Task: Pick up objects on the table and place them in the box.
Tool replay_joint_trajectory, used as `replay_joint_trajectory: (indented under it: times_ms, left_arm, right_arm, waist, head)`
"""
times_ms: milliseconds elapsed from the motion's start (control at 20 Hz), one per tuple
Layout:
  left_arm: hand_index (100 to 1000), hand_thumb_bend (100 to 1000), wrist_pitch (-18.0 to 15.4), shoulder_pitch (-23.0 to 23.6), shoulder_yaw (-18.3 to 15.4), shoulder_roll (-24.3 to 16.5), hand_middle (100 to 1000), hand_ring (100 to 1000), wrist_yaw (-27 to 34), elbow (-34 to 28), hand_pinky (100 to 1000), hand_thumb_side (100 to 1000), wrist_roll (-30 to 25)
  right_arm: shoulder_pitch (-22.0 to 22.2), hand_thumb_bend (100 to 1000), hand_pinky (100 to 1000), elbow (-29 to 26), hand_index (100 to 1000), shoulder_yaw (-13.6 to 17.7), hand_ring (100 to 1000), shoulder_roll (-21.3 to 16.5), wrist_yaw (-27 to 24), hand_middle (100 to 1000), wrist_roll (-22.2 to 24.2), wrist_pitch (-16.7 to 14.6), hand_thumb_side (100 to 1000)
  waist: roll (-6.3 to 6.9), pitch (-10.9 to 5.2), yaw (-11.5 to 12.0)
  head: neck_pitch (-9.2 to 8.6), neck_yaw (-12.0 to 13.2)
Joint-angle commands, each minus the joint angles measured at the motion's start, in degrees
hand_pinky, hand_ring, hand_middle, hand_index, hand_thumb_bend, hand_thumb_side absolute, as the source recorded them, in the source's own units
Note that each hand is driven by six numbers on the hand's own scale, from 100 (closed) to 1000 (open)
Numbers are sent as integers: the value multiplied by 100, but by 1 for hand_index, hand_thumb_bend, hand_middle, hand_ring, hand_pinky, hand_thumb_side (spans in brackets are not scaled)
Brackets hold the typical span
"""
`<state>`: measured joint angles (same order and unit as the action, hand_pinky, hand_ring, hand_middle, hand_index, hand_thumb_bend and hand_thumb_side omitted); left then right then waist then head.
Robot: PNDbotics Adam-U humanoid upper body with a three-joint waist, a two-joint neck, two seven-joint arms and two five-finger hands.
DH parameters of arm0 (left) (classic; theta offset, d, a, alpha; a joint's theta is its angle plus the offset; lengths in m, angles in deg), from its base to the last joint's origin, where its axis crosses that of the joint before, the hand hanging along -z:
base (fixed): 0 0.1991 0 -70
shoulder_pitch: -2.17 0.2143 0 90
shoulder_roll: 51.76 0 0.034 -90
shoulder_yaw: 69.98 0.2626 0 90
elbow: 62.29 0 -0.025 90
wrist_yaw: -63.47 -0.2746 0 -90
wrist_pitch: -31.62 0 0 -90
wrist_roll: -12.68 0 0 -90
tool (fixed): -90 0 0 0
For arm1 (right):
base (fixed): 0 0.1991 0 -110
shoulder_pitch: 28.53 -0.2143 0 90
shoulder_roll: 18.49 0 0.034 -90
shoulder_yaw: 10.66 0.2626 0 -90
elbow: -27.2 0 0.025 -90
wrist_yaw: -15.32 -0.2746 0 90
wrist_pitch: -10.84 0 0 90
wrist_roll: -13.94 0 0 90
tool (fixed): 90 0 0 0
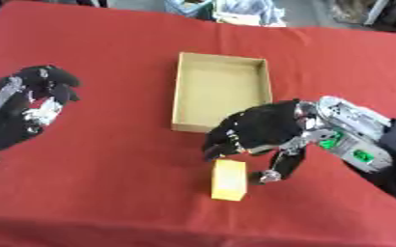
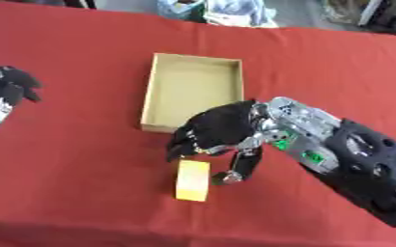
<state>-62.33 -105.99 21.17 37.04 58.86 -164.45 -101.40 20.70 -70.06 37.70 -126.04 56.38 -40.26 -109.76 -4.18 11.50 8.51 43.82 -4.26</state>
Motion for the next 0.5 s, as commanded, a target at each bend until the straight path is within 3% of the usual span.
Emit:
replay_joint_trajectory:
  times_ms: [50, 500]
  left_arm:
    - [693, 157, 2, -81, -49, -50, 647, 607, 8, -90, 706, 598, -14]
    - [693, 157, 5, -72, -56, -51, 647, 606, 7, -91, 706, 599, -16]
  right_arm:
    - [-76, 301, 897, -170, 955, 66, 967, -56, 76, 922, 1099, -1093, 162]
    - [-75, 295, 904, -377, 941, 79, 972, -84, 58, 928, 1275, -1034, 181]
  waist:
    - [25, -71, -2]
    - [10, -69, -3]
  head:
    - [29, -10]
    - [29, -7]
